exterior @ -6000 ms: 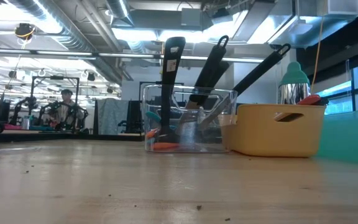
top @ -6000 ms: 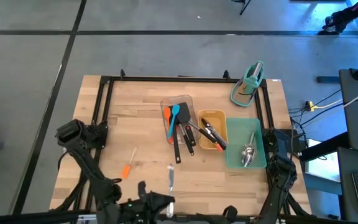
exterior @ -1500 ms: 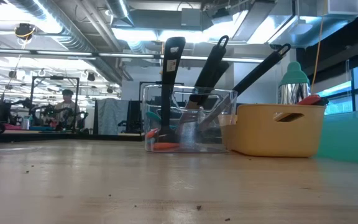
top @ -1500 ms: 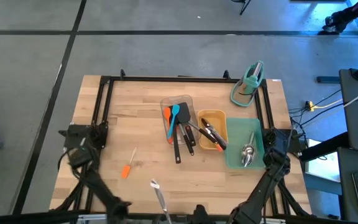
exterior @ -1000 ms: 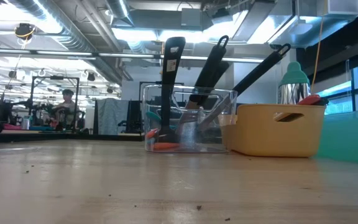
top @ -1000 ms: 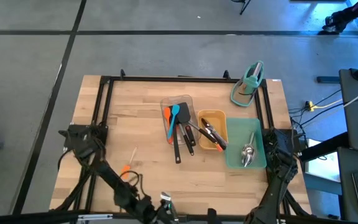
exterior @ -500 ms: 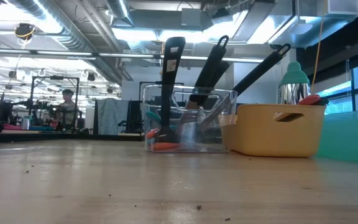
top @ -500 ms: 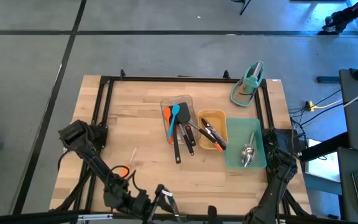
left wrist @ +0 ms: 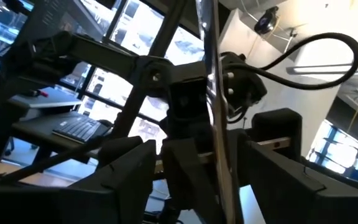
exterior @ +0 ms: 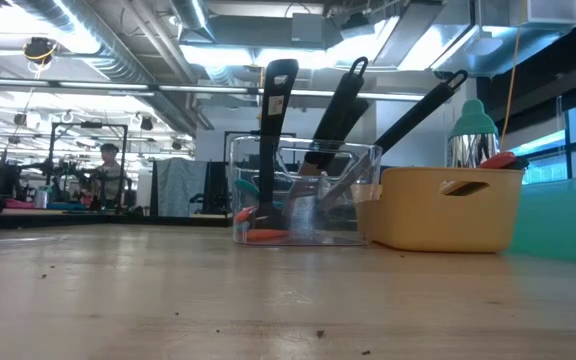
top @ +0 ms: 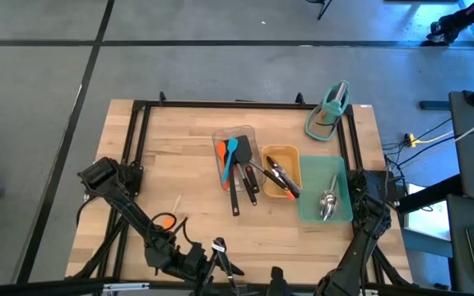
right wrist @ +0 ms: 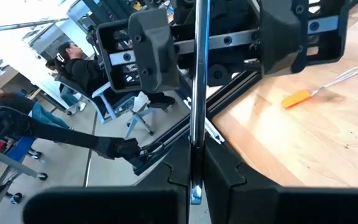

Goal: Pick & Place Kitchen Items
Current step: Put the silver table knife into the yellow bin

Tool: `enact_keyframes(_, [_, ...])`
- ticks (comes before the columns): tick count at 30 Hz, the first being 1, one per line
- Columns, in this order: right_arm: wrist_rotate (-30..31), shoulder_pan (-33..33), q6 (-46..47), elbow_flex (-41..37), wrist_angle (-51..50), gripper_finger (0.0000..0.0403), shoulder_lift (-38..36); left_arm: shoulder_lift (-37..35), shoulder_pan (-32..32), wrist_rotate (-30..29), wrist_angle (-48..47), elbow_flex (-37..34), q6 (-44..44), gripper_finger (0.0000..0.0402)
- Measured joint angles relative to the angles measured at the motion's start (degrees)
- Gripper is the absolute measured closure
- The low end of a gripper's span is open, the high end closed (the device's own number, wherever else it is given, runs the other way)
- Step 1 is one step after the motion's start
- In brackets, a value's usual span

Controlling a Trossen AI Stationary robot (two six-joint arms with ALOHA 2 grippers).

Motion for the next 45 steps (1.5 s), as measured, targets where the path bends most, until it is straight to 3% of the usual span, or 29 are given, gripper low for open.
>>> enact_keyframes(5, [0.0, 0.0, 0.0, 0.0, 0.0, 0.0384, 0.0, 0.0, 0.0, 0.3, 0.0, 0.0, 0.1, 0.0210])
enact_keyframes(8, [0.0, 0.0, 0.0, 0.0, 0.0, 0.0384, 0.0, 0.0, 0.4, 1.0, 0.0, 0.0, -0.9, 0.0278])
enact_keyframes(11, [0.0, 0.0, -0.1, 0.0, -0.3, 0.0384, 0.0, 0.0, 1.0, 5.6, 0.2, 0.0, -1.2, 0.0370])
enact_keyframes(12, [-0.2, 0.0, -0.5, 0.0, -0.7, 0.0384, 0.0, 0.0, 1.3, 6.6, 0.3, 0.0, -1.9, 0.0380])
enact_keyframes(19, [-4.2, -0.4, -0.3, 0.0, -0.7, 0.0376, 0.0, 0.1, 1.6, 9.9, -1.0, 0.0, -5.5, 0.0384])
enact_keyframes(26, [-5.3, -0.5, -2.1, 0.0, 1.8, 0.0299, 0.0, 0.1, -0.4, 9.1, -1.2, 0.0, -4.0, 0.0386])
enact_keyframes(31, [-5.3, -1.2, -4.8, 0.0, 4.4, 0.0266, 0.0, 0.1, -1.3, 5.8, -5.4, 0.1, -3.6, 0.0386])
enact_keyframes(35, [-5.8, -2.4, -4.8, 0.0, 4.5, 0.0261, 0.0, 0.1, -1.3, 5.1, -5.0, 0.1, -2.8, 0.0386])
enact_keyframes(45, [-19.1, -5.9, -2.6, 0.0, 4.4, 0.0279, 0.1, 0.1, -0.8, 5.9, -4.9, 0.1, -2.5, 0.0386])
